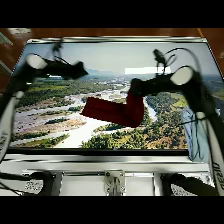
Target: Fold the shirts.
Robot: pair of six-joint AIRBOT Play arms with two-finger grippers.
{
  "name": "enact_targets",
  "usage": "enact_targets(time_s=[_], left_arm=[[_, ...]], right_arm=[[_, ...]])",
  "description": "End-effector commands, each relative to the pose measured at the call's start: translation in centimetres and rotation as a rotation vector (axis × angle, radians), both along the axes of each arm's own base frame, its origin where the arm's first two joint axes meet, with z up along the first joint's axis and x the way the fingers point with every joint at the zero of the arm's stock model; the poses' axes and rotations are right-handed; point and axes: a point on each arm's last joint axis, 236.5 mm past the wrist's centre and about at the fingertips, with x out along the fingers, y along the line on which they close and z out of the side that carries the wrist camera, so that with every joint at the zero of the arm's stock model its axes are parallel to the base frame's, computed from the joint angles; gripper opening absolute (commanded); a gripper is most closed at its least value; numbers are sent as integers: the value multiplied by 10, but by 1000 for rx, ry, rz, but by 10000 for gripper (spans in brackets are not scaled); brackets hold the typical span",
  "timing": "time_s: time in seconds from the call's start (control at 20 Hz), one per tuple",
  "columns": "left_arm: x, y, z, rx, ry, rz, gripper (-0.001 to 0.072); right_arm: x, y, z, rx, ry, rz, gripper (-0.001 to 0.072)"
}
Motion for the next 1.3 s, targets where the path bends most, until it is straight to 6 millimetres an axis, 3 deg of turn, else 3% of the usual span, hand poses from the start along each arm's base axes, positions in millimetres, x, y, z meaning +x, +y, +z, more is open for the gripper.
enact_targets(time_s=[0.0, 0.1, 0.2, 0.25, 0.3, 0.35, 0.4, 0.5, 0.6, 0.65, 0.75, 0.8, 0.85, 0.9, 1.0, 1.25], left_arm=[[-19, 108, 104, 55, -198, 199, 35], [-43, 131, 152, 60, -294, 251, 36], [-65, 137, 185, 70, -370, 267, 36], [-72, 136, 194, 70, -390, 265, 36], [-78, 133, 199, 70, -400, 258, 36], [-81, 129, 198, 71, -395, 246, 36], [-82, 125, 194, 75, -383, 231, 36], [-82, 121, 181, 80, -354, 214, 36], [-80, 121, 163, 84, -317, 208, 36], [-80, 120, 155, 84, -299, 207, 36], [-79, 121, 142, 84, -272, 206, 36], [-79, 121, 139, 85, -264, 206, 36], [-79, 120, 137, 89, -263, 202, 36], [-79, 120, 137, 88, -264, 202, 36], [-80, 120, 137, 88, -264, 202, 36], [-81, 116, 139, 66, -257, 192, 37]], right_arm=[[24, 95, -38, 128, -53, -40, 59], [24, 133, -73, 203, 16, -91, 60], [22, 158, -105, 271, 108, -137, 72], [21, 166, -114, 298, 143, -141, 190], [21, 174, -117, 331, 176, -135, 466], [21, 177, -116, 349, 177, -118, 605], [23, 175, -112, 354, 169, -101, 606], [22, 156, -106, 329, 177, -45, 606], [9, 119, -111, 237, 239, 38, 606], [0, 88, -120, 143, 288, 68, 605], [-13, -3, -143, -145, 373, 60, 606], [-20, -56, -152, -294, 423, 33, 654], [-30, -95, -161, -377, 498, -16, 706], [-43, -115, -169, -378, 576, -50, 706], [-52, -110, -185, -253, 629, -95, 706], [-22, -43, -210, 16, 529, -194, 705]])
